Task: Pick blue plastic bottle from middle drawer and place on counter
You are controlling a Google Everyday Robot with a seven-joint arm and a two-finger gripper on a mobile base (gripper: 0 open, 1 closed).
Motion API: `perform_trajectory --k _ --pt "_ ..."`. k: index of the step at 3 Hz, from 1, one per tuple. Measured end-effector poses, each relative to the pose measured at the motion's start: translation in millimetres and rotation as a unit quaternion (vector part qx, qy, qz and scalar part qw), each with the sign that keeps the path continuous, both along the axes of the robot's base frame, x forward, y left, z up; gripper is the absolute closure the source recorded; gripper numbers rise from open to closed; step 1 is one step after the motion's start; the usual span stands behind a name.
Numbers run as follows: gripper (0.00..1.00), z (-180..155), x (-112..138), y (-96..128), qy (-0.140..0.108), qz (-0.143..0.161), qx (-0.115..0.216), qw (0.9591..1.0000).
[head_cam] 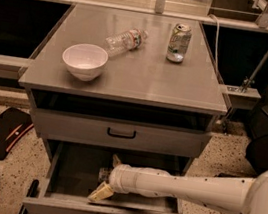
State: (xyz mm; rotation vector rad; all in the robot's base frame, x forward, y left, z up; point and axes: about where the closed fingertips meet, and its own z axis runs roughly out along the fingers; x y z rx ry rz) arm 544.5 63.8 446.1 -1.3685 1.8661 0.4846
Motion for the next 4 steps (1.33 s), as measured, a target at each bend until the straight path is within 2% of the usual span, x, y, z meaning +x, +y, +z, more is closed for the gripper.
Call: perform_trajectory --k 1,2,3,4 --pt "0.0 -6.1 19.8 0.1 -0.01 -0.012 -0.037 0.9992" --pt "0.0 -27.1 48.0 1.0 -0.012 -0.035 -0.072 0.9967" --pt "0.0 -32.5 51.9 10.8 -0.014 -0.023 -0.086 0.996" --pt "0.0 -40.1 50.4 6.8 -0.005 -0.021 -0.083 0.9963"
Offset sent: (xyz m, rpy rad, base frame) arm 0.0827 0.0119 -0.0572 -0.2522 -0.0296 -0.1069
